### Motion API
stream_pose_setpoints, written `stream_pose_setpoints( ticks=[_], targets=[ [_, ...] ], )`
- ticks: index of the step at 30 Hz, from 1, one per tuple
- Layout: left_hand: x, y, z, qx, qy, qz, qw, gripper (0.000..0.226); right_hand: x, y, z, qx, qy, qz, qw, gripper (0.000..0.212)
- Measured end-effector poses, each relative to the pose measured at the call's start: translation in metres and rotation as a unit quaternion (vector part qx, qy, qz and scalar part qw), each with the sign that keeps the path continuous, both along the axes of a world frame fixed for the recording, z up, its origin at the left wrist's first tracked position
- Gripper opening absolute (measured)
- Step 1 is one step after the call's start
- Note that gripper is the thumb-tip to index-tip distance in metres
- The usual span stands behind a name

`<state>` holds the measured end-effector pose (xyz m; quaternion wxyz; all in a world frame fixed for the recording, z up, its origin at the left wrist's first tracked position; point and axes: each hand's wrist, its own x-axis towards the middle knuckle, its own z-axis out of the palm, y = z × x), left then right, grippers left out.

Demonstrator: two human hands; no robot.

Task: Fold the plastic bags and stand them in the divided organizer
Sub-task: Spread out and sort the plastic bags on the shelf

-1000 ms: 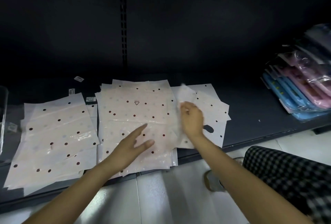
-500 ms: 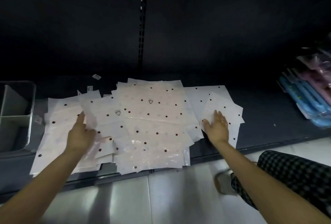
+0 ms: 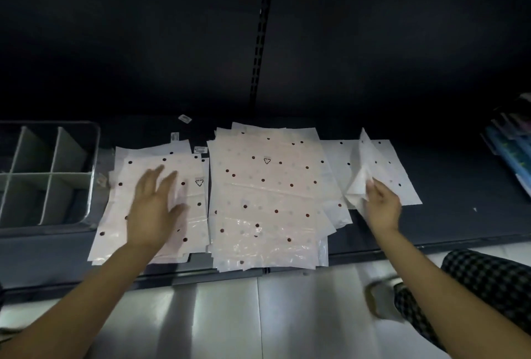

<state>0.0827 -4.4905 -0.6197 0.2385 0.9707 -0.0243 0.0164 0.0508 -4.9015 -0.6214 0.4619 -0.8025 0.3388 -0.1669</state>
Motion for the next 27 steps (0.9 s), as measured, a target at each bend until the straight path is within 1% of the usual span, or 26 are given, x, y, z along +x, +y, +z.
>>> stream_pose_setpoints(
  ticks=[1,2,3,5,6,7,8,9,10,11,12,13,15,16,17,18,20,22,24,25,26,27],
  targets=[
    [0.000,-0.013,0.005,-0.090,0.042,-0.007,0.995,0.064,0.004,0.018,0.010,0.023,-0.022,0.039,0.999,0.033],
    [0.000,-0.028,0.013,-0.189,0.095,-0.008,0.977,0.061,0.008,0.039,0.020,0.041,-0.035,0.090,0.994,0.032],
    [-0.001,-0.043,0.021,-0.282,0.156,-0.008,0.947,0.063,0.010,0.061,0.027,0.054,-0.041,0.151,0.986,0.032],
    [-0.002,-0.066,0.035,-0.437,0.271,0.007,0.858,0.077,0.010,0.105,0.036,0.074,-0.041,0.272,0.958,0.030],
    [-0.002,-0.074,0.040,-0.486,0.310,0.021,0.817,0.084,0.009,0.125,0.037,0.053,-0.036,0.330,0.942,0.029],
    [-0.002,-0.079,0.041,-0.510,0.331,0.030,0.793,0.085,0.007,0.143,0.036,0.014,-0.028,0.386,0.922,0.027],
    [-0.003,-0.082,0.043,-0.514,0.329,0.029,0.792,0.078,0.005,0.158,0.033,-0.032,-0.024,0.439,0.897,0.026],
    [-0.002,-0.084,0.041,-0.498,0.303,0.031,0.812,0.068,0.003,0.167,0.028,-0.078,-0.027,0.488,0.869,0.026],
    [-0.001,-0.082,0.037,-0.472,0.264,0.052,0.839,0.058,0.002,0.172,0.023,-0.118,-0.030,0.526,0.842,0.026],
    [0.001,-0.078,0.032,-0.433,0.228,0.091,0.867,0.056,0.002,0.171,0.018,-0.142,-0.027,0.543,0.827,0.027],
    [0.002,-0.071,0.027,-0.389,0.203,0.134,0.889,0.061,0.004,0.165,0.015,-0.149,-0.020,0.534,0.832,0.029],
    [0.004,-0.061,0.022,-0.350,0.183,0.167,0.903,0.070,0.007,0.153,0.012,-0.147,-0.015,0.497,0.855,0.030],
    [0.008,-0.034,0.016,-0.296,0.146,0.204,0.922,0.081,0.015,0.116,0.005,-0.147,-0.005,0.355,0.923,0.036],
    [0.009,-0.019,0.015,-0.270,0.125,0.211,0.931,0.084,0.020,0.092,0.002,-0.161,0.022,0.281,0.946,0.041],
    [0.010,-0.005,0.013,-0.235,0.105,0.212,0.943,0.086,0.023,0.064,-0.001,-0.180,0.075,0.221,0.956,0.048],
    [0.010,0.007,0.010,-0.196,0.093,0.211,0.953,0.086,0.023,0.037,-0.006,-0.196,0.142,0.174,0.955,0.055],
    [0.008,0.023,0.003,-0.126,0.081,0.209,0.966,0.083,0.017,-0.006,-0.018,-0.212,0.259,0.114,0.935,0.068],
    [0.001,0.027,-0.005,-0.046,0.041,0.186,0.981,0.080,0.008,-0.029,-0.030,-0.204,0.319,0.090,0.921,0.078],
    [-0.005,0.021,-0.013,0.034,-0.021,0.090,0.995,0.075,0.004,-0.038,-0.041,-0.205,0.331,0.086,0.917,0.077],
    [-0.007,0.016,-0.018,0.064,-0.033,0.032,0.997,0.071,0.003,-0.039,-0.044,-0.217,0.322,0.084,0.918,0.070],
    [-0.009,0.012,-0.022,0.088,-0.017,-0.015,0.996,0.065,0.003,-0.039,-0.046,-0.230,0.302,0.078,0.922,0.060],
    [-0.011,0.008,-0.027,0.102,0.019,-0.045,0.994,0.060,0.003,-0.039,-0.046,-0.240,0.272,0.063,0.930,0.049]
  ],
)
